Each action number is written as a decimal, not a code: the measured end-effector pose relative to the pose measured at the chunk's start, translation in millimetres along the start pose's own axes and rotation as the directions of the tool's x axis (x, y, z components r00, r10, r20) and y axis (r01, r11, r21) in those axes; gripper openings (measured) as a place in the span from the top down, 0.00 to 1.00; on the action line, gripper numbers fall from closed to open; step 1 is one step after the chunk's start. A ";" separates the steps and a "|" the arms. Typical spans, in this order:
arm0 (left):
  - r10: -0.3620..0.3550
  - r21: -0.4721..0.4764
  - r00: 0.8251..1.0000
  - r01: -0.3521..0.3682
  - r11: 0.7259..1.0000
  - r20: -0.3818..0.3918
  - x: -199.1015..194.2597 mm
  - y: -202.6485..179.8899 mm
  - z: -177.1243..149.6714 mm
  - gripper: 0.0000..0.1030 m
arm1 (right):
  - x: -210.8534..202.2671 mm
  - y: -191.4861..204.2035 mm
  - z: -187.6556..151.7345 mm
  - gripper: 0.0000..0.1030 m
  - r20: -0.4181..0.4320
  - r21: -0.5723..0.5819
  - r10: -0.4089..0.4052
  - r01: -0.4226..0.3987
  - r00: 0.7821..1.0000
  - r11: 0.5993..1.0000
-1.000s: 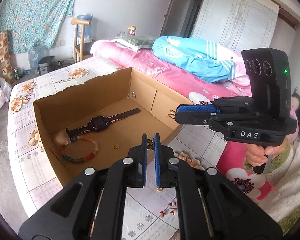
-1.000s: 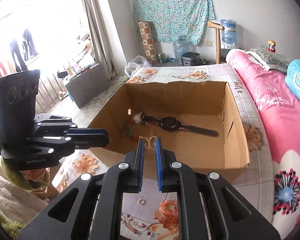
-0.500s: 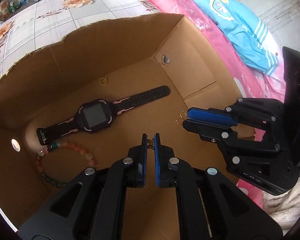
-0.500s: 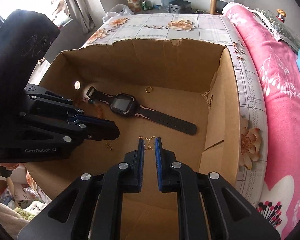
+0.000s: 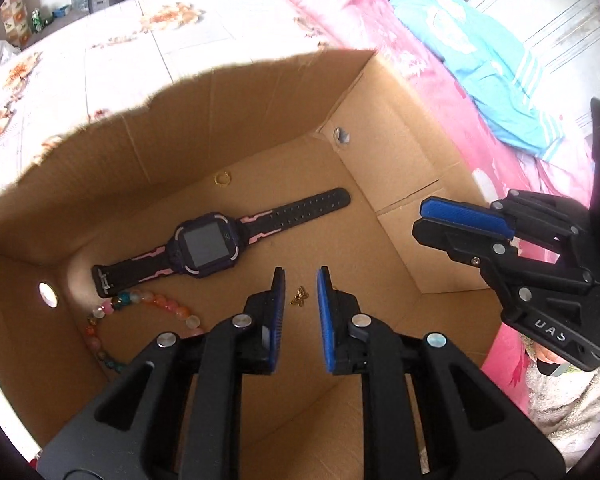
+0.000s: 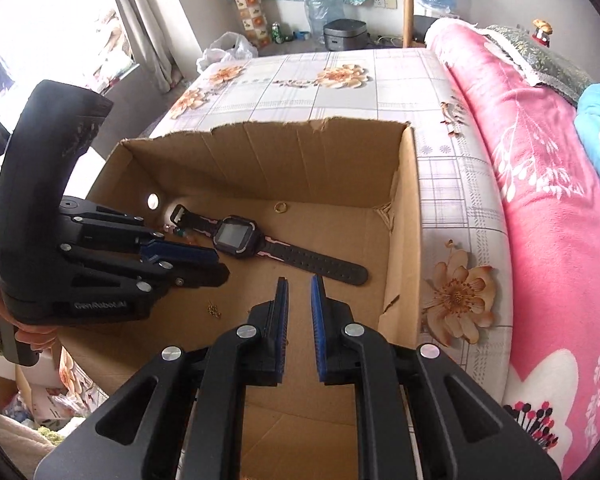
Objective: Organize jewelry
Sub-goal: 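Carry the charm and ring into the box and open both grippers, then withdraw both tools from the box toward the jewelry tray, then close the left gripper on a small gold ring on the table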
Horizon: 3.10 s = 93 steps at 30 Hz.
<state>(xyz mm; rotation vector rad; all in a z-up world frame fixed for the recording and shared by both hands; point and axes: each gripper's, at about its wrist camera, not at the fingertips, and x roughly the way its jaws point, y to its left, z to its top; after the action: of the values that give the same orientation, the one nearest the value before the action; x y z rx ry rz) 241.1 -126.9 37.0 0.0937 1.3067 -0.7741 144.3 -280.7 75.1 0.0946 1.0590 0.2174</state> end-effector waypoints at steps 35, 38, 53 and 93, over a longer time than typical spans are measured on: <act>0.213 0.106 0.947 -0.244 0.964 0.240 -41.2 -21.7 -230.3 0.25 | -33.3 60.6 -186.7 0.14 0.086 0.167 -0.254 0.238 0.963 0.957; 0.237 0.085 0.946 -0.261 0.962 0.221 -27.3 -16.1 -229.2 0.25 | -22.7 63.2 -190.3 0.13 0.053 0.161 -0.313 0.301 0.948 0.940; 0.347 0.037 0.916 -0.361 0.932 0.202 3.8 -12.1 -221.5 0.17 | -54.1 64.5 -180.4 0.06 0.294 0.148 -0.525 0.504 0.799 0.851; 0.146 0.315 0.958 -0.222 0.923 0.246 20.6 -69.1 -219.3 0.63 | -5.2 43.8 -211.8 0.33 0.124 0.212 -0.133 0.104 0.983 0.972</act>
<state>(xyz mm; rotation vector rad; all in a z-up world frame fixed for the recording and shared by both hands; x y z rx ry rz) 22.1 -83.5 -21.5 0.3943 0.9302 -0.8164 -48.7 -244.9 -16.0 0.2281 0.9441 -0.0077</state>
